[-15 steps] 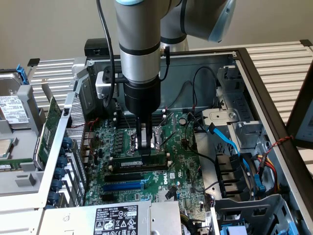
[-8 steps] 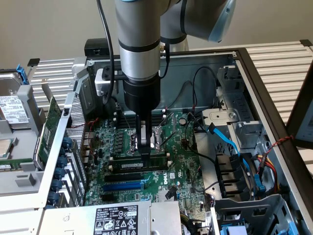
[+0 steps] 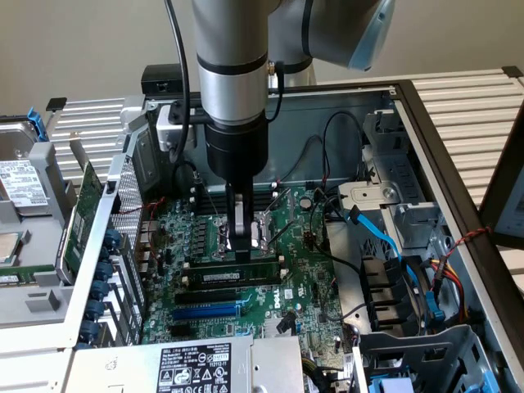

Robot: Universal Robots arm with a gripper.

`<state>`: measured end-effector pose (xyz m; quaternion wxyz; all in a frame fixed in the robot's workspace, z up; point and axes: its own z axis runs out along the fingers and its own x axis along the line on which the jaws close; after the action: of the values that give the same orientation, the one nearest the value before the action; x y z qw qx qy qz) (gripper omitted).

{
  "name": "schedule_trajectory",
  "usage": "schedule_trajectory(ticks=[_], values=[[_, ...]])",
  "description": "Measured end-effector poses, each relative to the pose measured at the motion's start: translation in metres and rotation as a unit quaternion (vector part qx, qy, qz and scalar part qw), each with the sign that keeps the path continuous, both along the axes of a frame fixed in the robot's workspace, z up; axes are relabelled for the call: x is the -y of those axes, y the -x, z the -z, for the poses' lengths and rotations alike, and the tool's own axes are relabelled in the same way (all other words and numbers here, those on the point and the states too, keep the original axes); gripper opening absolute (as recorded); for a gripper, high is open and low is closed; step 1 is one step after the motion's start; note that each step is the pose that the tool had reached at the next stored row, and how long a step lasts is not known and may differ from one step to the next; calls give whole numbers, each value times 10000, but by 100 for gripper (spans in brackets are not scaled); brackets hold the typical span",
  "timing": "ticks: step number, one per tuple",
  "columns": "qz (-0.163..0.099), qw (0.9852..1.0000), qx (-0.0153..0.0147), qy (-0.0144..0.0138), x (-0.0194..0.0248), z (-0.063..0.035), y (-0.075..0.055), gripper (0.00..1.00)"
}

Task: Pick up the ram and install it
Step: 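Insert the ram into the slot, then press down the ram until it locks into place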

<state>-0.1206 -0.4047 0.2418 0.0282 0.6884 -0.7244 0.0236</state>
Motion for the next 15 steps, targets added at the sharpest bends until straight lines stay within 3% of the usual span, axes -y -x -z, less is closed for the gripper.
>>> schedule_trajectory(ticks=[13, 15], values=[[1, 10000, -2, 1, 2, -24, 1, 21], [0, 10000, 27, -15, 16, -23, 32, 21]])
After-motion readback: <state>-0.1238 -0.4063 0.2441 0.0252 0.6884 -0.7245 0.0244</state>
